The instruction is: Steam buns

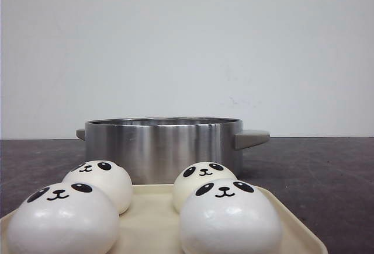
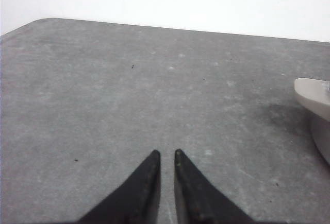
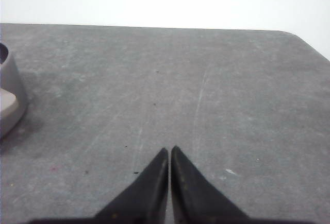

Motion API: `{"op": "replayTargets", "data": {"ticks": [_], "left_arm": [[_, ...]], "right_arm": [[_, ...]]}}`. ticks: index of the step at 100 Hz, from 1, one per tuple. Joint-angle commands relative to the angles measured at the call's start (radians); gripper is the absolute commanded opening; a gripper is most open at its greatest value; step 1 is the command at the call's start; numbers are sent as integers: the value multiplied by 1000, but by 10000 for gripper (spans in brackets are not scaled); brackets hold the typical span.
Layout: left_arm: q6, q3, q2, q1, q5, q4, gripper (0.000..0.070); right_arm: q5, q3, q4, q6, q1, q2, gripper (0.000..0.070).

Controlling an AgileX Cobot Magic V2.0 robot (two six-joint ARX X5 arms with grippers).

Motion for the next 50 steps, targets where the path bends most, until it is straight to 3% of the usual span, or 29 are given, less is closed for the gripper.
{"op": "replayTargets", "data": {"ticks": [1, 18, 42, 50], "left_arm": [[-6, -18, 0, 2, 1, -3, 3], [-6, -18, 0, 2, 2, -3, 3], [-7, -18, 0, 2, 1, -3, 3], [-53, -18, 0, 2, 3, 12, 3]], "right_arm": [[1, -4, 11, 3, 3, -1, 6], [-4, -3, 34, 24, 3, -1, 6], [-68, -3, 120, 266, 5, -1, 6], [-109, -3, 201, 344, 5, -1, 6]]}}
